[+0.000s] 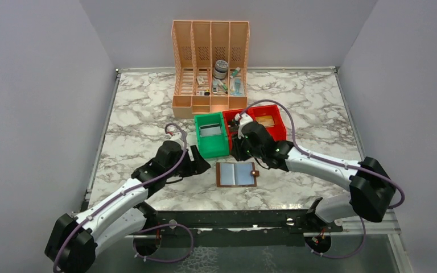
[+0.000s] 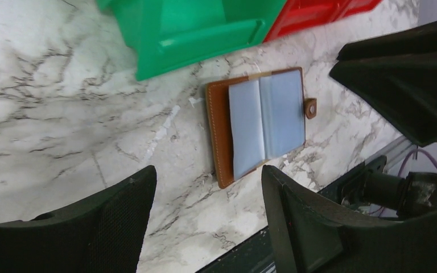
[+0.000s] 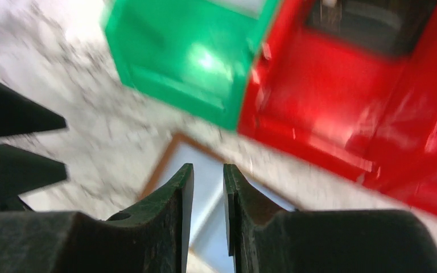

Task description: Take the credit cards out of the card holder

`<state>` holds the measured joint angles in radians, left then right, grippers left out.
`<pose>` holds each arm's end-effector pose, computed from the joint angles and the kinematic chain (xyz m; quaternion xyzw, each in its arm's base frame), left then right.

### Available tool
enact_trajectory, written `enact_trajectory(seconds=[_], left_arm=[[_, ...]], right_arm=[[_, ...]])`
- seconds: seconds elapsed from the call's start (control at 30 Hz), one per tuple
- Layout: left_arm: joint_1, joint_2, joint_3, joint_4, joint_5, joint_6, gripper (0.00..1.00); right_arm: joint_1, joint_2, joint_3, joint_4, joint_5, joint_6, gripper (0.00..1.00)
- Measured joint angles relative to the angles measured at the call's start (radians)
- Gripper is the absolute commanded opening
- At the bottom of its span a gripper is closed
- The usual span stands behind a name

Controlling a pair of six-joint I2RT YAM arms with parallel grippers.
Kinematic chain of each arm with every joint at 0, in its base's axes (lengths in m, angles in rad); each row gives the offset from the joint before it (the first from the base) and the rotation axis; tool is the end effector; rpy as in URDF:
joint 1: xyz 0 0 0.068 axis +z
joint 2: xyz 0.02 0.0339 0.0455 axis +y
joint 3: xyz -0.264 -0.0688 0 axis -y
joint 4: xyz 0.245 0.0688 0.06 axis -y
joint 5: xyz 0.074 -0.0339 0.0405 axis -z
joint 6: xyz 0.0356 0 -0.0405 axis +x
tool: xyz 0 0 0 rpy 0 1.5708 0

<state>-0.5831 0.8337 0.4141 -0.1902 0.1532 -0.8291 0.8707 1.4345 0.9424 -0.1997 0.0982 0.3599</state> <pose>0.1475 -0.1038 0.2014 -0.0734 0.8818 -0.3507 0.3066 0.2041 0.2369 0.2424 -0.2081 0.8798 0.2090 0.3727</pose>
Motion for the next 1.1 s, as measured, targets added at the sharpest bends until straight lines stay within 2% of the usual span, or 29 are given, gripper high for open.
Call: enact_trajectory(seconds=[0.17, 0.27, 0.37, 0.6, 0.9, 1.1], left_arm=[[-0.124, 0.092, 0.006, 0.051, -0.018, 0.000, 0.68], [-0.209, 0.179, 0.040, 0.069, -0.049, -0.003, 0.68], [-0.263, 0.252, 0.087, 0.095, -0.069, -0.003, 0.63], [-0.307, 0.399, 0.179, 0.142, -0.090, 0.013, 0.52], [-0.323, 0.521, 0.187, 0.158, -0.088, 0.032, 0.49], [-0.335, 0.568, 0.187, 0.160, -0.086, 0.039, 0.32]], right_arm=[[0.000, -0.099, -0.220, -0.047, -0.034, 0.103, 0.27], [0.000, -0.124, -0.278, -0.066, -0.056, 0.165, 0.30], [0.000, -0.143, -0.308, -0.079, -0.067, 0.215, 0.34], [0.000, -0.144, -0.313, -0.098, -0.058, 0.277, 0.38], [0.000, -0.112, -0.314, -0.148, -0.027, 0.317, 0.42], [0.000, -0.095, -0.314, -0.156, -0.011, 0.328, 0.47]])
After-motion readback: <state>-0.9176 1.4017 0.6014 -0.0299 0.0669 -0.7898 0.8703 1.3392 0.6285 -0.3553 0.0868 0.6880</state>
